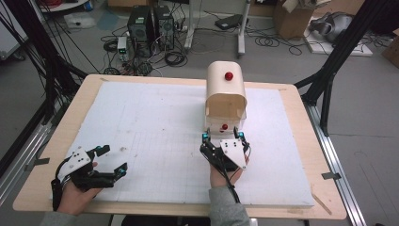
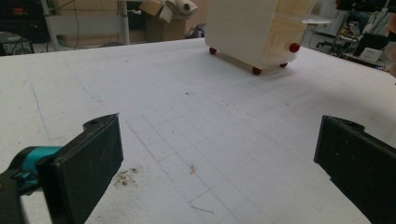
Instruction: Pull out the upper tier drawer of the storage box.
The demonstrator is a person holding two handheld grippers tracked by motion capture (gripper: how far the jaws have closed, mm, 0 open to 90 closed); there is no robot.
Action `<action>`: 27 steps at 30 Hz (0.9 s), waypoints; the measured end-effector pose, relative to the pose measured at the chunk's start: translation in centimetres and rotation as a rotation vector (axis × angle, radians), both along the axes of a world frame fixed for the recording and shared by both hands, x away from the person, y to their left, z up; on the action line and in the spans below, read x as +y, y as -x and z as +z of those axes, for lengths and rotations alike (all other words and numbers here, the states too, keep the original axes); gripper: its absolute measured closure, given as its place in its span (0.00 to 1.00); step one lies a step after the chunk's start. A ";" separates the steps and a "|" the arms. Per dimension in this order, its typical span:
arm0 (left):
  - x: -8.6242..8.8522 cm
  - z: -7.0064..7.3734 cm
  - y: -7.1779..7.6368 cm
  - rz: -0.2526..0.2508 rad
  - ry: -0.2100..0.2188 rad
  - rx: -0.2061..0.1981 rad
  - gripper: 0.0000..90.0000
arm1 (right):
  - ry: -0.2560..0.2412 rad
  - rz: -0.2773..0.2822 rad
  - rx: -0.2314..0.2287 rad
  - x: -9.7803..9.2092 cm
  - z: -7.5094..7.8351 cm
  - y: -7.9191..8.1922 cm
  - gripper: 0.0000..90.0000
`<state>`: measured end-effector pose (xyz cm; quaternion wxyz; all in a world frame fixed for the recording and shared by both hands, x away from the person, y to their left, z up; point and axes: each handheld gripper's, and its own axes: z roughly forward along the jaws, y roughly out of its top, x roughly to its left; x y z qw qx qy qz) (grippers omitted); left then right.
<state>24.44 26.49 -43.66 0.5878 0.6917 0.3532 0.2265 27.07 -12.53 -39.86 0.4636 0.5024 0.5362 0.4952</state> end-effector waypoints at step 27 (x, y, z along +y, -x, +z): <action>-0.4 0.4 0.5 -0.011 0.010 -0.015 0.02 | -0.015 0.384 0.154 -8.0 1.3 0.6 0.00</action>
